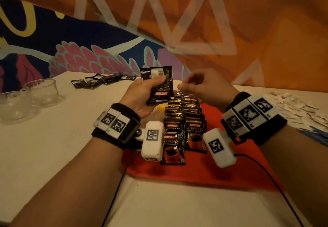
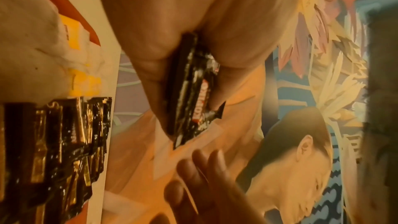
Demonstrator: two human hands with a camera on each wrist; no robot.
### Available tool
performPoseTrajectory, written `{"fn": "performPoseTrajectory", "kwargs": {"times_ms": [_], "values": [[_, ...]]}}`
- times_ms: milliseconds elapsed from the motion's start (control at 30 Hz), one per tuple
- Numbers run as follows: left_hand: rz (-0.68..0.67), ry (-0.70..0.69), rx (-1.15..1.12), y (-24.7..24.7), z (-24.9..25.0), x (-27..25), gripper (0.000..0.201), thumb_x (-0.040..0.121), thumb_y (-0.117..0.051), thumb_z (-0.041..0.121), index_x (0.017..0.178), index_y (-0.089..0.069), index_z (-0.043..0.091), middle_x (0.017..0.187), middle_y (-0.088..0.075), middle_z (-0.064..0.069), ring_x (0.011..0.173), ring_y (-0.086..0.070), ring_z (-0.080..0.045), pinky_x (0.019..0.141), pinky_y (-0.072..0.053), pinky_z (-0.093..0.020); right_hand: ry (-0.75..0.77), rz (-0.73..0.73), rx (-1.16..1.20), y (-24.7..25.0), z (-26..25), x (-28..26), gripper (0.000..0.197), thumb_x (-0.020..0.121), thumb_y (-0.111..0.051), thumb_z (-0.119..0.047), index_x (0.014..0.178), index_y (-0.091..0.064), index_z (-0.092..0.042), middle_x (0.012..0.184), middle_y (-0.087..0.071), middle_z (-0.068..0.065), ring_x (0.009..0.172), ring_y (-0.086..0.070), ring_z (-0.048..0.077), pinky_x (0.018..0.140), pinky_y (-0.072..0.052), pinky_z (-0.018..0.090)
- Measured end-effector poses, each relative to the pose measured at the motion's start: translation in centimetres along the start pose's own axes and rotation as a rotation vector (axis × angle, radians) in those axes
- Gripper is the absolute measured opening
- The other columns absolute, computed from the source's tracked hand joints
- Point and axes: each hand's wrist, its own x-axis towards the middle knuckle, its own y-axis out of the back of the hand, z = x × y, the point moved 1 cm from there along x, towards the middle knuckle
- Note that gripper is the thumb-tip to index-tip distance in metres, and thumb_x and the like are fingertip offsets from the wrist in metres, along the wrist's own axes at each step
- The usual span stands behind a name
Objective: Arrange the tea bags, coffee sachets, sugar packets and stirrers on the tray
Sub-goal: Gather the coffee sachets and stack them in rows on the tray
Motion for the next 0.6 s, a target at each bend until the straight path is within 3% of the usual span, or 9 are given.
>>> {"fn": "performPoseTrajectory", "kwargs": {"times_ms": [100,233,300,333,400,467,533,600], "values": [[-0.041,-0.056,0.061,-0.6,-0.3,-0.4,0.026,0.091,-0.064,0.009,0.114,-0.062,-0.004,0.105,-0.069,-0.022,0.096,-0.069,-0.035,0.085,-0.059,-0.045,0.0,0.03,0.117,-0.2,0.3,0.2,0.021,0.078,-0.081,-0.029,0.091,-0.068,-0.019,0.086,-0.071,-0.002,0.07,-0.065,0.006,0.053,-0.044,0.016],[-0.019,-0.092,0.093,-1.0,-0.8,-0.4,0.048,0.083,-0.069,0.017,0.126,-0.06,-0.004,0.122,-0.066,-0.027,0.109,-0.067,-0.04,0.089,-0.057,-0.048,0.037,0.021,0.277,-0.6,0.4,-0.3,0.019,0.079,-0.079,-0.006,0.086,-0.066,-0.018,0.079,-0.073,0.005,0.057,-0.066,0.006,0.052,-0.048,0.019],[-0.009,-0.108,0.102,-1.0,-0.7,-0.4,0.052,0.082,-0.07,0.029,0.123,-0.061,-0.001,0.116,-0.069,-0.023,0.099,-0.071,-0.036,0.079,-0.06,-0.04,0.071,0.069,0.335,-0.4,0.2,-0.6,0.017,0.082,-0.076,-0.001,0.082,-0.066,-0.015,0.078,-0.071,0.006,0.052,-0.065,0.007,0.048,-0.046,0.017],[0.0,-0.114,0.118,-0.9,-0.5,-0.4,0.051,0.081,-0.069,0.037,0.116,-0.063,0.001,0.105,-0.071,-0.018,0.086,-0.072,-0.029,0.069,-0.059,-0.034,0.097,0.119,0.335,-0.2,0.2,-0.7,0.018,0.082,-0.076,-0.001,0.081,-0.067,-0.017,0.079,-0.072,0.005,0.055,-0.067,0.009,0.05,-0.048,0.018],[0.016,-0.101,0.172,-0.8,-0.3,-0.3,0.055,0.076,-0.067,0.056,0.099,-0.064,0.007,0.081,-0.062,-0.008,0.062,-0.058,-0.015,0.056,-0.049,-0.024,0.186,0.234,0.241,0.5,0.2,-0.6,0.02,0.081,-0.078,-0.008,0.08,-0.07,-0.026,0.081,-0.074,-0.002,0.068,-0.072,0.011,0.062,-0.055,0.027],[0.0,-0.053,0.201,-0.9,-0.2,-0.3,0.065,0.07,-0.063,0.07,0.094,-0.064,0.009,0.074,-0.056,-0.005,0.058,-0.05,-0.013,0.054,-0.043,-0.023,0.251,0.307,0.132,1.0,0.2,-0.4,0.022,0.081,-0.079,-0.016,0.078,-0.071,-0.036,0.079,-0.074,-0.011,0.076,-0.071,0.008,0.072,-0.058,0.033],[-0.042,-0.003,0.159,-1.1,-0.3,-0.4,0.061,0.076,-0.063,0.065,0.099,-0.064,0.008,0.077,-0.058,-0.005,0.059,-0.049,-0.013,0.052,-0.043,-0.022,0.312,0.332,0.072,1.1,0.0,-0.5,0.021,0.082,-0.078,-0.014,0.081,-0.072,-0.035,0.079,-0.072,-0.017,0.078,-0.07,0.001,0.075,-0.059,0.027],[-0.06,-0.034,0.115,-1.2,-0.1,-0.6,0.042,0.091,-0.062,0.039,0.111,-0.062,0.002,0.086,-0.061,-0.008,0.064,-0.056,-0.014,0.053,-0.047,-0.022,0.372,0.323,0.048,1.0,-0.1,-0.7,0.024,0.083,-0.075,-0.004,0.085,-0.074,-0.027,0.087,-0.071,-0.015,0.081,-0.069,-0.002,0.079,-0.058,0.021]]}}
